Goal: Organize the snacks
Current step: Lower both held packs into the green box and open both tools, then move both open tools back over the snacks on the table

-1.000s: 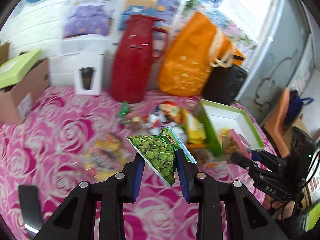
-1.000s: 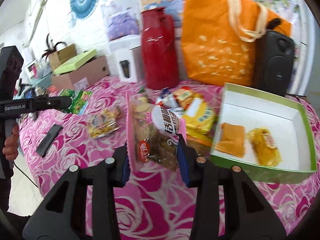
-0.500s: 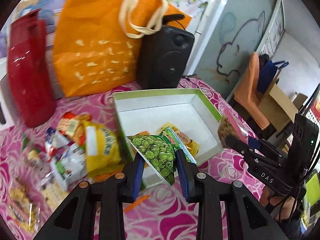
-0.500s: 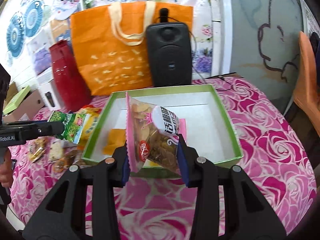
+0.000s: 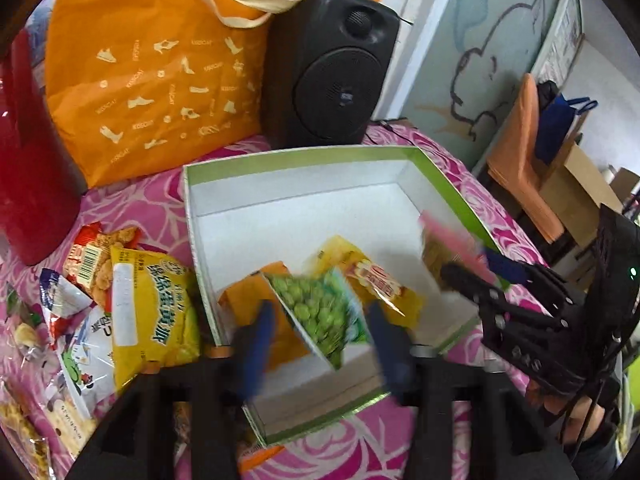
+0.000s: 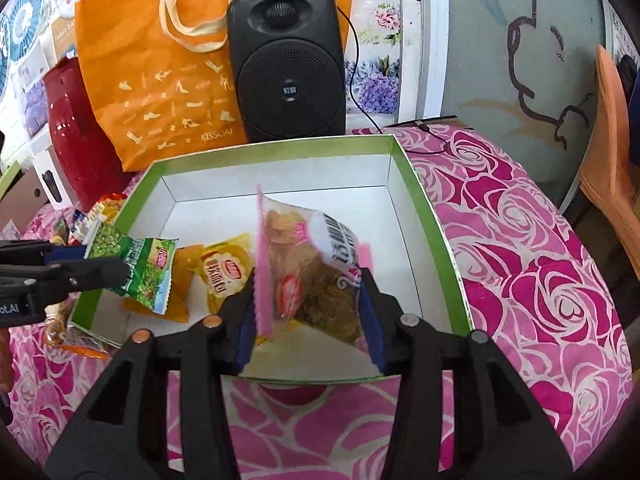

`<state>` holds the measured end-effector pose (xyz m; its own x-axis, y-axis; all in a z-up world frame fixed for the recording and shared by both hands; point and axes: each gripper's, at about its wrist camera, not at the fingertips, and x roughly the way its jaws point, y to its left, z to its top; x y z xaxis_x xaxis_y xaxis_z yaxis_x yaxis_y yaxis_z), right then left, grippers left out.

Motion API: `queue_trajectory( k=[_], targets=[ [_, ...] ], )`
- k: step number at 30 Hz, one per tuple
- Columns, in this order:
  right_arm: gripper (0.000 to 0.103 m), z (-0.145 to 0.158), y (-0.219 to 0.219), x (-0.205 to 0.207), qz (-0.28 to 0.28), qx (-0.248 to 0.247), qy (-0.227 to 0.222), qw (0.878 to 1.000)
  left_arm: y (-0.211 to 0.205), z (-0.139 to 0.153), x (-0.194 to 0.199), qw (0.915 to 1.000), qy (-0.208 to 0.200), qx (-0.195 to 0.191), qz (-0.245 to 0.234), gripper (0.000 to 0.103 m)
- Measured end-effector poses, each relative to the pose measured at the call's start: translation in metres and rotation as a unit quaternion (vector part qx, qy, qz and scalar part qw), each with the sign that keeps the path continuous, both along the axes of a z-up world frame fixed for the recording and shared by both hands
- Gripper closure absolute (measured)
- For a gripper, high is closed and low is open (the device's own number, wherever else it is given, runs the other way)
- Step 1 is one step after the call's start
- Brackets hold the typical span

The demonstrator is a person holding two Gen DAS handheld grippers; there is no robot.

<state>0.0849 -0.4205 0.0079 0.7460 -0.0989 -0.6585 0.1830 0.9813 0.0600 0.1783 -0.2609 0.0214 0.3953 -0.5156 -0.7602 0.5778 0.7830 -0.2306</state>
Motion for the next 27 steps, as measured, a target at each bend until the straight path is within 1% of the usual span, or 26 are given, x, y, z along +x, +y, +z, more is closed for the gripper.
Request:
queue_trajectory(
  k=[1, 3, 4, 9, 11, 21, 24, 27],
  targets=[
    [0.0, 0.001, 0.003, 0.0, 0.001, -0.008, -0.005, 1.0, 0.002, 0.001, 0.001, 0.9999, -0.009, 0.001, 0.012, 0.017],
    [0.001, 0.004, 0.007, -0.005, 0.011, -0.024, -0.022, 0.999, 0.007, 0.006, 0.0, 0.9989, -0.034, -0.005, 0.031, 0.016],
    [0.001, 0.004, 0.008, -0.005, 0.013, -0.026, -0.022, 0.999, 0.008, 0.007, 0.001, 0.9987, -0.036, -0.001, 0.035, 0.015],
    [0.001, 0.004, 0.008, -0.004, 0.008, -0.019, -0.006, 1.0, 0.016, 0.007, 0.006, 0.9985, -0.022, 0.004, 0.05, 0.015],
    [0.001, 0.006, 0.011, -0.005, 0.01, -0.014, -0.006, 1.0, 0.019, 0.008, 0.005, 0.9985, -0.02, 0.003, 0.051, 0.015],
    [0.001, 0.033, 0.036, -0.02, 0.028, -0.031, -0.03, 0.999, 0.04, 0.029, -0.018, 0.998, -0.035, -0.015, 0.051, 0.015],
    [0.001, 0.042, 0.048, -0.028, 0.037, -0.032, -0.038, 0.998, 0.052, 0.037, -0.028, 0.9976, -0.038, -0.021, 0.054, 0.015],
    [0.001, 0.049, 0.063, -0.036, 0.056, -0.026, -0.05, 0.997, 0.076, 0.043, -0.038, 0.9966, -0.035, -0.03, 0.068, 0.015]
  ],
)
